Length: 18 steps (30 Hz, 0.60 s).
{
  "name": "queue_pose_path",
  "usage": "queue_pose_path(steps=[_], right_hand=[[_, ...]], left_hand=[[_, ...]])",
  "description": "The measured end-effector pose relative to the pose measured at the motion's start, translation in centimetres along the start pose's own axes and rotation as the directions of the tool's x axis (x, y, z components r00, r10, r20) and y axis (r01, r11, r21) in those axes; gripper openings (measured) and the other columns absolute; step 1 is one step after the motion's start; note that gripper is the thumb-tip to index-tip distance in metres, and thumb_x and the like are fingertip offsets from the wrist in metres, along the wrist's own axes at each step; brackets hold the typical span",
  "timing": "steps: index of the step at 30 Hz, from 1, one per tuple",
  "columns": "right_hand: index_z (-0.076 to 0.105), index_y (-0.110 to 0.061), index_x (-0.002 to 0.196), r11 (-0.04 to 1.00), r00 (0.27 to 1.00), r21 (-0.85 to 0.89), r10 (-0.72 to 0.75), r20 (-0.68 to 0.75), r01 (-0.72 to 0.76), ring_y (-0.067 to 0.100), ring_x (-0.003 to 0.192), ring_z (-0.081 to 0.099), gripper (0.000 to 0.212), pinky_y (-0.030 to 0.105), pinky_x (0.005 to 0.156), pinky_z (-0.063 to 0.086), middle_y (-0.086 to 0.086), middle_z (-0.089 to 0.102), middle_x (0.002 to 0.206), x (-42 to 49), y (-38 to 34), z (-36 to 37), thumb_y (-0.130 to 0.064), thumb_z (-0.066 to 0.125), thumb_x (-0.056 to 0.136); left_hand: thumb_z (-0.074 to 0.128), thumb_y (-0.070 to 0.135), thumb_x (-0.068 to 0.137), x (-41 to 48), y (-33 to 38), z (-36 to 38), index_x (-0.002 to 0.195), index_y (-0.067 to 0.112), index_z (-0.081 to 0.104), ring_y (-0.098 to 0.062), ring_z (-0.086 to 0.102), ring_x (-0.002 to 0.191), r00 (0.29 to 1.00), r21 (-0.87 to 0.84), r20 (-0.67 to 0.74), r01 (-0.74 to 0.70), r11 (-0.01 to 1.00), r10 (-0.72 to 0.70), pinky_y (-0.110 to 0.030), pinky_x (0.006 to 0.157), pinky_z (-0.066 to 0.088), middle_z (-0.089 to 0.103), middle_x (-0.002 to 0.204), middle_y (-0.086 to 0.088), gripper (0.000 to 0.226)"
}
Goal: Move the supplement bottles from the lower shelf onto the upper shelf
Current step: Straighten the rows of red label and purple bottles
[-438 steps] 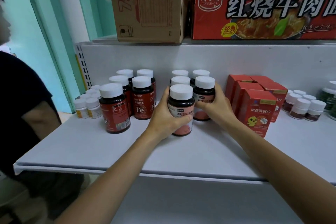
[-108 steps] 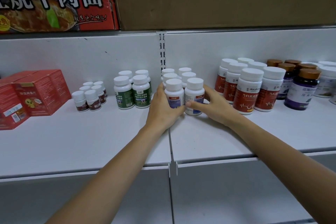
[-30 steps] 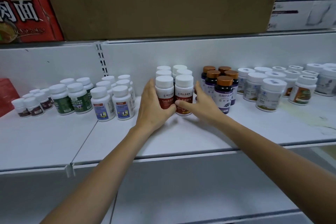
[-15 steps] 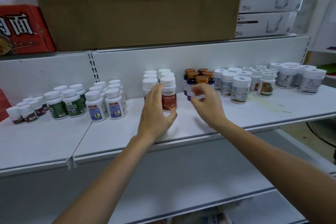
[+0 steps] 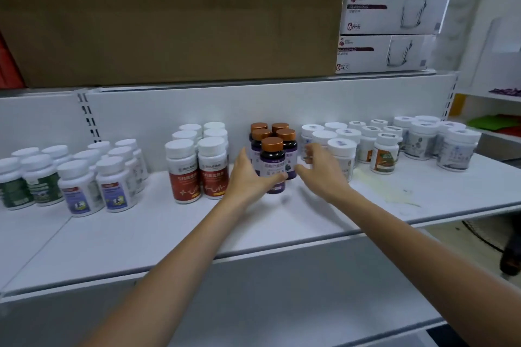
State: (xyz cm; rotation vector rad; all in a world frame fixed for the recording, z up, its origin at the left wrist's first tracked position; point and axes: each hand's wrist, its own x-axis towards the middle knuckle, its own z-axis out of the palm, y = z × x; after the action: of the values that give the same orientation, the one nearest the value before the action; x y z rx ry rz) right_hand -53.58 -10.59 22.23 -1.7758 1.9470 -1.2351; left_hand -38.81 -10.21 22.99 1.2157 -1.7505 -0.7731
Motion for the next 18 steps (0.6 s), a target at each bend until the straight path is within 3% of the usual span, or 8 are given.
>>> queue_pose_path(steps=[2,4,8,12,14,18], right_hand=[[0.031,-0.009,0.141,0.999,0.996,-0.001,-0.054,0.069,0.055,0.022,0.13,0.042,0.059,0.032,0.104,0.035,0.008,0.043,0.143,0.8,0.2,0.0,-0.017,0.059,0.09],[0.029,-0.01,0.141,0.996,0.986,0.039,-0.086,0.14,0.081,0.014,0.124,0.042,0.059,0.023,0.094,0.03,0.002,0.046,0.134,1.6,0.4,0.1,-0.011,0.058,0.088],[0.012,-0.008,0.147,0.994,0.971,0.09,-0.077,0.228,0.058,0.023,0.123,0.048,0.081,0.024,0.09,0.034,0.007,0.049,0.136,3.8,0.9,1.2,-0.009,0.062,0.083],[0.029,-0.015,0.136,0.981,0.967,0.175,-0.118,0.226,0.079,0.018,0.104,0.055,0.066,0.026,0.083,0.037,0.006,0.058,0.119,5.3,1.4,1.8,-0.01,0.066,0.081],[0.032,-0.019,0.134,0.973,0.961,0.218,-0.132,0.242,0.079,0.016,0.101,0.054,0.065,0.025,0.083,0.037,0.005,0.058,0.12,5.8,1.5,1.8,-0.009,0.067,0.081],[0.032,-0.019,0.137,0.967,0.963,0.245,-0.126,0.239,0.066,0.015,0.103,0.052,0.066,0.025,0.083,0.037,0.004,0.057,0.124,6.3,1.7,2.0,-0.011,0.067,0.082]], left_hand=[[0.076,0.02,0.076,1.1,-0.3,0.5,0.143,0.007,0.02,-0.007,0.036,0.12,0.998,-0.038,0.003,0.056,0.998,-0.056,-0.006,0.075,0.021,0.033,0.149,-0.007,0.088],[0.078,0.02,0.074,2.0,-0.7,0.7,0.144,0.008,0.018,-0.006,0.035,0.117,0.998,-0.036,0.005,0.07,0.997,-0.069,-0.008,0.079,0.023,0.032,0.149,-0.005,0.093],[0.08,0.025,0.071,3.9,-1.6,1.3,0.149,0.013,0.009,-0.016,0.028,0.137,0.995,-0.041,-0.015,0.1,0.994,-0.1,-0.025,0.104,0.027,0.025,0.152,-0.001,0.106],[0.073,0.009,0.075,5.0,-2.5,2.1,0.123,0.028,0.037,-0.005,0.057,0.099,0.998,-0.129,-0.036,0.052,0.99,-0.057,-0.017,0.08,0.044,0.056,0.111,0.008,0.062],[0.071,0.009,0.073,5.5,-2.9,2.4,0.121,0.026,0.041,-0.004,0.059,0.092,0.997,-0.155,-0.052,0.045,0.987,-0.053,-0.015,0.074,0.044,0.061,0.106,0.006,0.059],[0.072,0.012,0.07,5.9,-3.2,2.7,0.126,0.021,0.044,-0.009,0.061,0.096,0.997,-0.149,-0.06,0.037,0.988,-0.046,-0.018,0.075,0.046,0.064,0.107,0.004,0.064]])
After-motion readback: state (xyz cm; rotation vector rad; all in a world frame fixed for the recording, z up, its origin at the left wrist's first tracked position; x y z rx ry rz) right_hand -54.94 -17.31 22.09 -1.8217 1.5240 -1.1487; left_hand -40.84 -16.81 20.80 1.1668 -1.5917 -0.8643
